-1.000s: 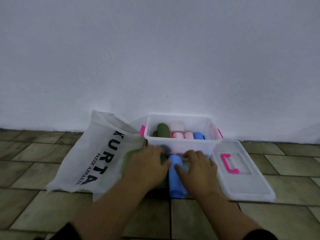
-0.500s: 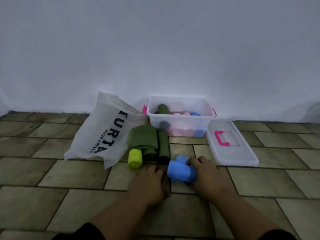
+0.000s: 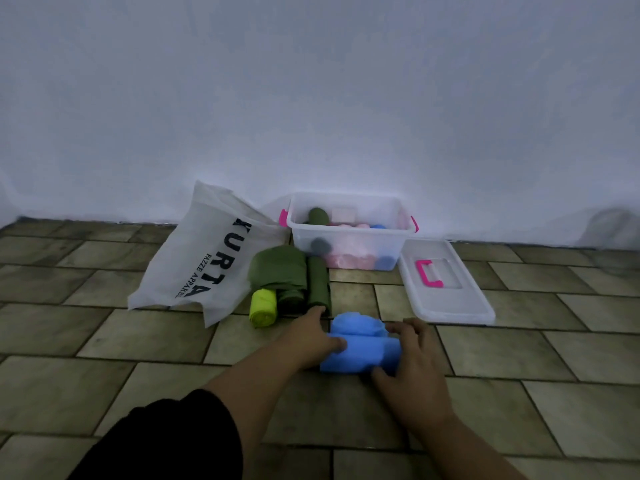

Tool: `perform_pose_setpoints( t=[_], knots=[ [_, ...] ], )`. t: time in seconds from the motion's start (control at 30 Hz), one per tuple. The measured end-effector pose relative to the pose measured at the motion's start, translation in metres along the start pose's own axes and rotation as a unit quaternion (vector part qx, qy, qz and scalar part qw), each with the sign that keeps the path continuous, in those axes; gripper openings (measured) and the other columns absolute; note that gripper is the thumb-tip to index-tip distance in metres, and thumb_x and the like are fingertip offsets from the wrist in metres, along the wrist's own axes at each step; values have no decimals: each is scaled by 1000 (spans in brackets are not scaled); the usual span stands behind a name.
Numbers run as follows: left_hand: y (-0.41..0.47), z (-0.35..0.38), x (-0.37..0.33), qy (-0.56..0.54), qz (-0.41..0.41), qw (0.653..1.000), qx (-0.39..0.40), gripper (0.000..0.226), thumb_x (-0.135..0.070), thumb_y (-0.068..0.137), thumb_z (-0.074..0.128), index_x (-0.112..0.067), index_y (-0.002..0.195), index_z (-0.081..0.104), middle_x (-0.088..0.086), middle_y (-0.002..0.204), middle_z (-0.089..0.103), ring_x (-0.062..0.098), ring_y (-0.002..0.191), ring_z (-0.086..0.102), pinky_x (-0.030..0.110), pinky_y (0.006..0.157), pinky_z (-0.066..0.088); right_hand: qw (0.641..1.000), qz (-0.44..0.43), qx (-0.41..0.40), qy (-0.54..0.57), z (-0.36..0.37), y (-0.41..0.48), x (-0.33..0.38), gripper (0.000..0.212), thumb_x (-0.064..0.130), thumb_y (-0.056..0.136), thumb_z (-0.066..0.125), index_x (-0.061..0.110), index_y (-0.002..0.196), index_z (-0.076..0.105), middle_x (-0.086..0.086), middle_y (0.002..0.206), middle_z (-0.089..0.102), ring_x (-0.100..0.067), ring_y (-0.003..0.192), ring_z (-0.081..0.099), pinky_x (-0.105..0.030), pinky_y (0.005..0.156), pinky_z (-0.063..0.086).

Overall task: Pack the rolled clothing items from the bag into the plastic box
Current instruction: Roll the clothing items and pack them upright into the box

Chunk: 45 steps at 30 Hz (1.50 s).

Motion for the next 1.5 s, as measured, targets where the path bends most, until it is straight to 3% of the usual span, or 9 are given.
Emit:
perform_pose_setpoints(
  t=[0.13, 0.23, 0.33, 0.53, 0.63, 1.0, 1.27, 1.43, 1.5],
  knots=[
    [-15, -43, -37, 7, 135, 973, -188, 64, -35, 83, 64, -24, 141, 38, 2, 129, 49, 18, 113, 52, 30, 93, 44, 987, -49, 94, -119, 29, -6, 20, 66, 55, 66, 52, 40, 130, 38, 1, 145, 31, -23, 128, 36, -44, 105, 34],
    [-10, -18, -61, -95, 161, 981, -52, 38, -37, 94, 51, -25, 129, 51, 0, 117, 63, 11, 100, 58, 24, 85, 43, 967, -82, 147, -194, 49, -1, 29, 72, 57, 73, 51, 38, 138, 29, 5, 144, 33, -23, 134, 25, -56, 111, 19],
    [1, 17, -60, -125, 75, 986, 85, 43, -42, 98, 40, -18, 132, 52, 8, 127, 61, 15, 116, 54, 24, 101, 36, 969, -70, 137, -195, 49, 4, 35, 75, 63, 70, 55, 38, 137, 31, 6, 138, 40, -22, 129, 31, -60, 105, 16],
    [14, 31, -41, -57, -4, 990, 127, 69, -64, 92, 27, -13, 125, 61, 13, 139, 50, 25, 128, 44, 33, 110, 28, 981, 27, 105, -160, 51, 10, 38, 95, 79, 55, 37, 28, 135, 35, 5, 130, 48, -20, 118, 44, -57, 99, 29],
    [17, 31, -36, -25, -19, 992, 122, 74, -69, 90, 24, -15, 126, 61, 15, 142, 47, 28, 131, 41, 41, 113, 25, 972, 83, 148, -164, 59, 14, 31, 93, 72, 65, 52, 27, 142, 26, 4, 133, 45, -23, 120, 43, -53, 94, 34],
    [14, 47, -39, -3, 1, 983, 184, 70, -65, 92, 16, -22, 135, 52, -1, 148, 41, 19, 135, 35, 37, 114, 22, 961, 3, 167, -221, 46, -14, 35, 65, 76, 64, 49, 39, 117, 47, 10, 116, 50, -24, 114, 38, -48, 84, 34],
    [18, 44, -46, 36, 30, 990, 135, 60, -57, 96, 27, -21, 139, 46, 10, 146, 42, 25, 134, 38, 32, 110, 29, 960, -26, 195, -197, 38, -17, 26, 45, 55, 66, 50, 37, 107, 45, 16, 109, 47, -17, 105, 42, -45, 88, 30],
    [10, -12, -95, -40, 218, 972, -79, 32, -38, 96, 46, -21, 117, 63, 0, 121, 63, 16, 112, 56, 27, 96, 40, 957, -34, 220, -186, 44, -13, 25, 50, 59, 69, 48, 40, 116, 43, 13, 114, 48, -19, 110, 41, -53, 97, 25],
    [12, -1, -94, -61, 205, 977, -14, 32, -43, 95, 46, -21, 108, 65, -1, 109, 67, 16, 103, 60, 32, 96, 45, 956, -38, 222, -186, 45, -12, 23, 53, 60, 69, 46, 40, 118, 42, 12, 116, 48, -20, 111, 41, -54, 97, 25]
  ],
)
Point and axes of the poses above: each hand's wrist, its own y-axis towards the middle knuckle, its own z-axis out of the palm, x = y × z, the point moved 10 cm from there along y, towards the middle knuckle
